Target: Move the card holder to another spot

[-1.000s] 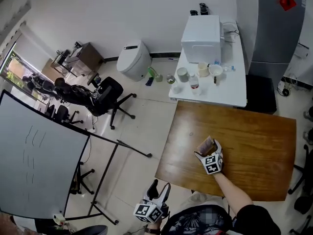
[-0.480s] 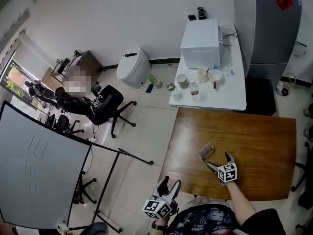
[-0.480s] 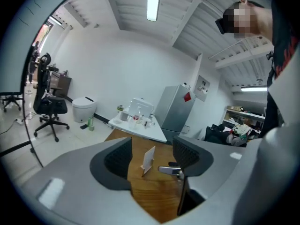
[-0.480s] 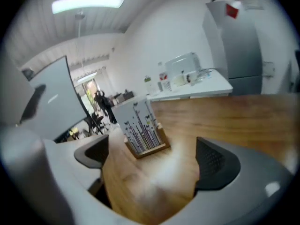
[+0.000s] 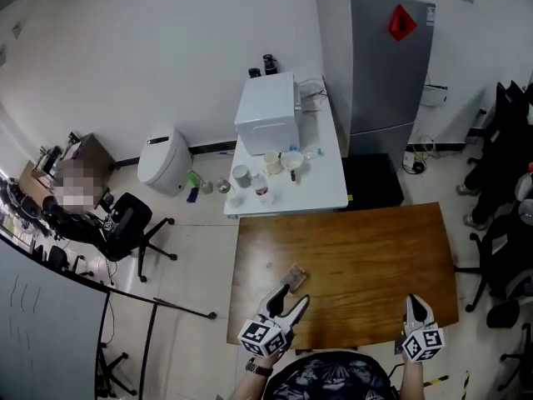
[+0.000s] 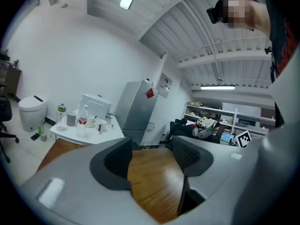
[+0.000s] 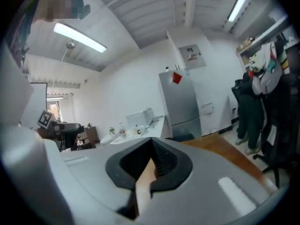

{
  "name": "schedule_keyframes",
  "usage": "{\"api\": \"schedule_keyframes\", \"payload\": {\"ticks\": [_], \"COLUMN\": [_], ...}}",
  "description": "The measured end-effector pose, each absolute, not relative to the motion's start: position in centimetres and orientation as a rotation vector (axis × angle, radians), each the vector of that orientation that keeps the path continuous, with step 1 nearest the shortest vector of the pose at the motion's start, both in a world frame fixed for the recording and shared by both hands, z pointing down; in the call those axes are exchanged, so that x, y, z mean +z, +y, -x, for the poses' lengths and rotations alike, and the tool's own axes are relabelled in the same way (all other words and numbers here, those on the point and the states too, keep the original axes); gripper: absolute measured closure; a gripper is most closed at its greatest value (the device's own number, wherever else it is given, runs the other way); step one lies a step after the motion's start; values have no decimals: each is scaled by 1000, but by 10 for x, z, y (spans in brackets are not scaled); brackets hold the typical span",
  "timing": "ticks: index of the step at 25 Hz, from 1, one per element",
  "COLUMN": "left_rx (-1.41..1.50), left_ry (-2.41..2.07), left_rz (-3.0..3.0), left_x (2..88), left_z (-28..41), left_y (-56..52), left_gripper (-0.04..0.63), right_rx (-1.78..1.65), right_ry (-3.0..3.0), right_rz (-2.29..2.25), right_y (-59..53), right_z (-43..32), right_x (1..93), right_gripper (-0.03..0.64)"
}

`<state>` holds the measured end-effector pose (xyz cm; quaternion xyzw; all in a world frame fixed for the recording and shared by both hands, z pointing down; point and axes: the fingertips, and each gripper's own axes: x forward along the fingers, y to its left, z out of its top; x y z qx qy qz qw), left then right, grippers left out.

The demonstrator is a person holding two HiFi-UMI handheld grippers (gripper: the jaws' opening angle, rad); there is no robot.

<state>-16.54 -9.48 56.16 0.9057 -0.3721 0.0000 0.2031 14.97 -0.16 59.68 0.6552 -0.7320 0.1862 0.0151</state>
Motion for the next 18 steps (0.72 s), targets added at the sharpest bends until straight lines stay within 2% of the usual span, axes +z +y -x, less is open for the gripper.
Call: {"api": "schedule_keyframes", "payload": {"ticks": [6,18], "left_rx": [11,65], "left_ry": [-974,-978], "left_rz": [-2575,-2587], "left_x": [556,557], "left_z": [133,128], "left_y": [-78,-50], "left_gripper": [319,325], "right_rx": [416,372], "right_ry": [-2218,-2227], "right_rz": [-2159,-2091], "right_y": [12,18], "right_z": [-165,-153], "right_x": [557,555], "right_gripper": [617,617]}}
